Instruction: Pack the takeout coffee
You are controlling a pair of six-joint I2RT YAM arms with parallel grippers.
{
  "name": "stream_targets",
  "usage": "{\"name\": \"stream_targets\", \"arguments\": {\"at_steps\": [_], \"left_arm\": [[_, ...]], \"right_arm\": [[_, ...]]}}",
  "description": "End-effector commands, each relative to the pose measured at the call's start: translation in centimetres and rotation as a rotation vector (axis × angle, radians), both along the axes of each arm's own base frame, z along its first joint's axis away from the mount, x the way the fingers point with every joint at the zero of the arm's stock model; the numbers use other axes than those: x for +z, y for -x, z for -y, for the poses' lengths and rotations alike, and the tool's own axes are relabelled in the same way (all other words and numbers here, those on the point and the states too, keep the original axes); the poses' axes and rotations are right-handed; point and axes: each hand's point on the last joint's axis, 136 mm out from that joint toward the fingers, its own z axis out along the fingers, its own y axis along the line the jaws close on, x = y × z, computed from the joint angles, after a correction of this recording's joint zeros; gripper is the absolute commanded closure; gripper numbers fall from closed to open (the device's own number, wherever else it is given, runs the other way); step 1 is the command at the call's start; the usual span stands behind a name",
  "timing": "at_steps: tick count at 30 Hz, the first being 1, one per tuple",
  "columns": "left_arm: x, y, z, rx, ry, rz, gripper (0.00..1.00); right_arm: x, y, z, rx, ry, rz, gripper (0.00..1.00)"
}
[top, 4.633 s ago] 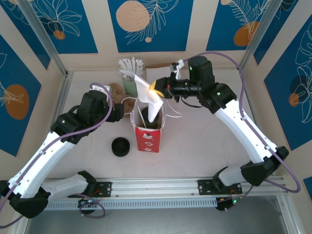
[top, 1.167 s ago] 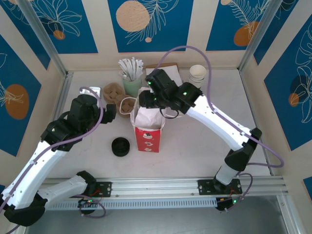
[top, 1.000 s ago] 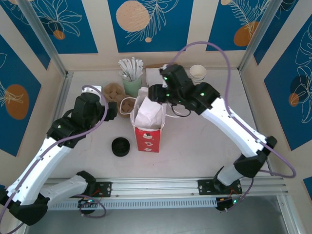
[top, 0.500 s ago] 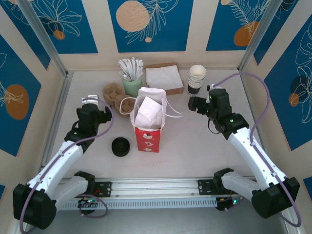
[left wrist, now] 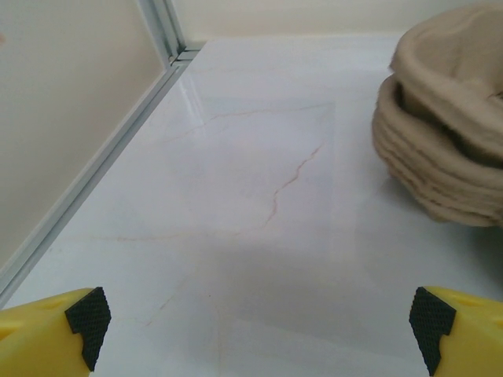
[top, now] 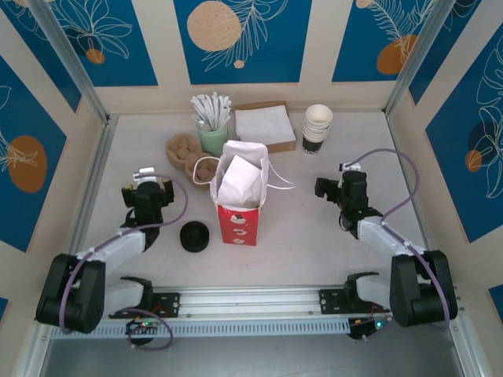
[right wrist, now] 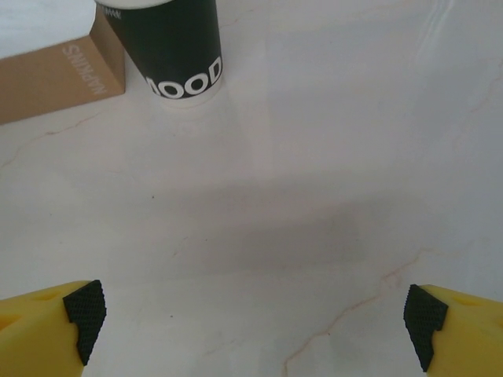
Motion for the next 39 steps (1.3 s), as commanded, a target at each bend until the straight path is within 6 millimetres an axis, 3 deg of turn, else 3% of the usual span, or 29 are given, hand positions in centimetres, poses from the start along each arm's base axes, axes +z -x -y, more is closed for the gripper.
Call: {"name": "stream_targets", "arguments": {"at_steps": [1,6,10,15,22,30,34,39], "left_arm": [[1.6,-1.4,-0.3,-0.033,-0.008,0.1,0.01],[-0.5,-1.5,-1.5,-0.028,0.049,0.136,0.01],[-1.3,-1.8,-0.8,-0.083,0.059,0.152,0.01],[-1.5,-2.3,0.1,-0.141,0.058,0.131,0.01],[-3.3,-3.3,1.2,-0.206,0.055,0.08,0.01],[-3.5,-4.1,1.7,-0.22,0.045,0.045,0.01],[-3.7,-4.6,3.6,-0.341,0.053,0.01,0.01],[-3.7,-4.6,3.7,-0.344,0.054,0.01,0.01]], "right_arm": [[2.4,-2.4,-0.4,0.059,0.041,0.175,0.01],[1.8,-3.4,-0.5,0.097,0.082,0.219,0.01],[1.3,-3.5,-0.5,0.127,0.009,0.241,0.01],[-0.5,-3.9,-2.2,0.225,0.006,0.25,0.01],[-0.7,-4.5,-1.6,0.222,-0.05,0.207,0.01],[-0.8,-4.5,-1.6,0.229,-0.065,0.2,0.01],[-0.8,-4.5,-1.6,0.229,-0.065,0.201,0.01],[-0.8,-4.6,-1.6,0.229,-0.064,0.202,0.01]]}}
